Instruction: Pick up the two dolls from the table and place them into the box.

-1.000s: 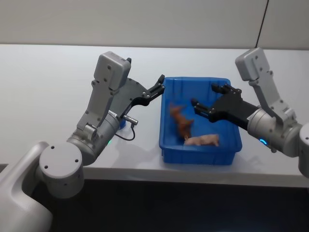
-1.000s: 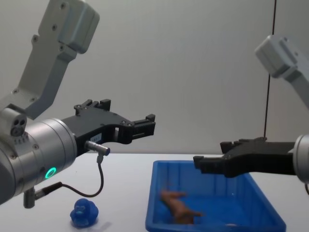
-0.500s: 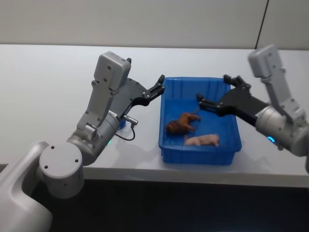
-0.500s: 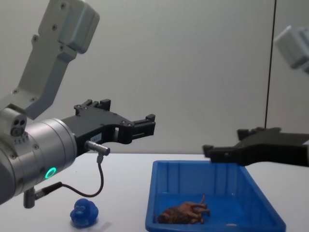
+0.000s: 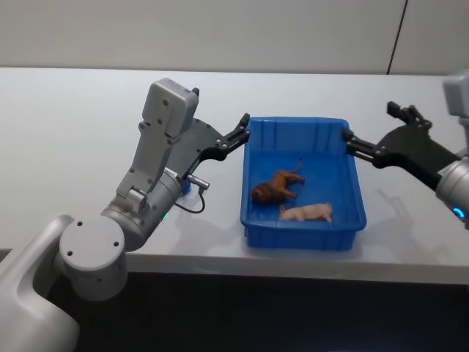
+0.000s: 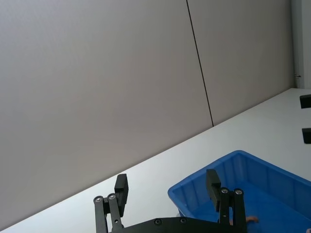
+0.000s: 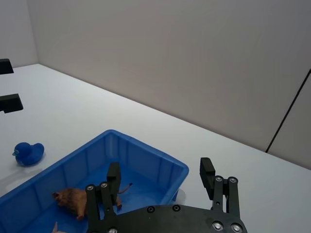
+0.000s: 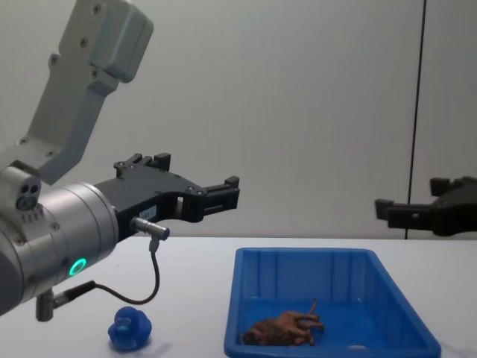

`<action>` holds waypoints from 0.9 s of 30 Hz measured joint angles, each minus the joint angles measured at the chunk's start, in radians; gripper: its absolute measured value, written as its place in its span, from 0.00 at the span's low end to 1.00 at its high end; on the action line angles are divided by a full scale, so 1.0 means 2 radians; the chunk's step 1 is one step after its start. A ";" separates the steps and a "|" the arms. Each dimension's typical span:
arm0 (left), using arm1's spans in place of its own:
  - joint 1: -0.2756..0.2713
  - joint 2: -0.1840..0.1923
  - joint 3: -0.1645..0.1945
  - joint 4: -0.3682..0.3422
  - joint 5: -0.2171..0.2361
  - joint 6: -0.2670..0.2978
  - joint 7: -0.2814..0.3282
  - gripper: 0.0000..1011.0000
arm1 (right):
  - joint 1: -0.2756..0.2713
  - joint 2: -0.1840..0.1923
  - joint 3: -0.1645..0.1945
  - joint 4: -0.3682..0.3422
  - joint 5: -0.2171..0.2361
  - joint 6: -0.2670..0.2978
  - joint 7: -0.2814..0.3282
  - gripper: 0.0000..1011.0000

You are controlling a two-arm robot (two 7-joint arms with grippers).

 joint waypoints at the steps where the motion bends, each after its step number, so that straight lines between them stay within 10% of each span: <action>1: 0.000 0.000 0.000 0.000 0.000 0.000 0.000 0.99 | -0.002 0.003 0.003 -0.002 0.003 -0.002 -0.001 0.99; 27: 0.031 0.030 -0.018 0.017 -0.043 0.015 -0.005 0.99 | -0.020 0.024 0.019 -0.016 0.027 -0.019 -0.009 0.99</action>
